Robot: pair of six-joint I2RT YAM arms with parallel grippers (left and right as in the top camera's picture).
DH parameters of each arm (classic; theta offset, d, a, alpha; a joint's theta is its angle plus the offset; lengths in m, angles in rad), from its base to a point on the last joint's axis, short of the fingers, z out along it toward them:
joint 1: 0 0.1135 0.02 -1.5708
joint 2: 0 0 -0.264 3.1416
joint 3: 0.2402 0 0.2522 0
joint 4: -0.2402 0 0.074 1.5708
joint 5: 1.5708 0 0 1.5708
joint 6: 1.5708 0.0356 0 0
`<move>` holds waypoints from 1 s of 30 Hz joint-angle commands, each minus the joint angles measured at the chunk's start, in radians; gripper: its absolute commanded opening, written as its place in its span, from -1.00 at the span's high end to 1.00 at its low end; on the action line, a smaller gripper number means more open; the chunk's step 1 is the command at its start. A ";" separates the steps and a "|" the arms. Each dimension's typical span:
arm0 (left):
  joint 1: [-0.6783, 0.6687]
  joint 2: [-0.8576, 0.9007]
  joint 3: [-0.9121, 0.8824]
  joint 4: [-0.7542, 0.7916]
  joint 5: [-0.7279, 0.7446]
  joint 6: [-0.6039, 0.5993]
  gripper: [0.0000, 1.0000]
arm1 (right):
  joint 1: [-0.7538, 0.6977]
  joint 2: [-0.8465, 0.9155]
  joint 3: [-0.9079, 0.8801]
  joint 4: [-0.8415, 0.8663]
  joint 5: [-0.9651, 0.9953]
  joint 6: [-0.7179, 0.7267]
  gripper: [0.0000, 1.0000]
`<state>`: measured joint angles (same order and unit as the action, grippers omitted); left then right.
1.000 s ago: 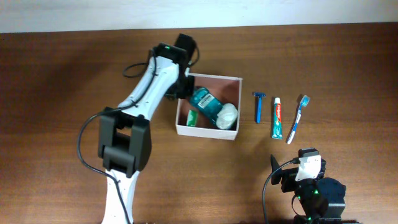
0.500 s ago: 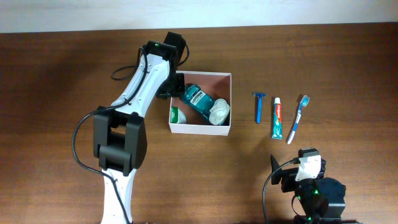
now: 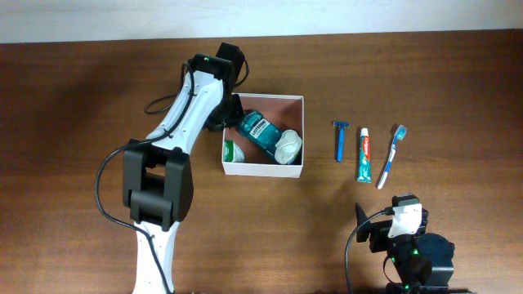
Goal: Pack container
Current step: 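Push the items inside the box with the left gripper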
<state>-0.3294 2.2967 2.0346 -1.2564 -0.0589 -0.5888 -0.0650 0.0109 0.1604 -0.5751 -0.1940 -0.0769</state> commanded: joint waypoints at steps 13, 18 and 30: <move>0.072 0.000 0.010 -0.016 -0.013 -0.083 0.49 | -0.008 -0.008 -0.006 0.000 -0.008 0.007 -0.98; 0.074 -0.006 0.029 -0.033 0.030 0.108 -0.03 | -0.008 -0.008 -0.006 0.000 -0.008 0.007 -0.98; 0.077 -0.129 0.285 -0.261 0.017 0.342 -0.10 | -0.008 -0.008 -0.006 0.000 -0.009 0.007 -0.98</move>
<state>-0.2604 2.2723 2.2467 -1.4902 -0.0307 -0.3557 -0.0650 0.0109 0.1604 -0.5751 -0.1940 -0.0776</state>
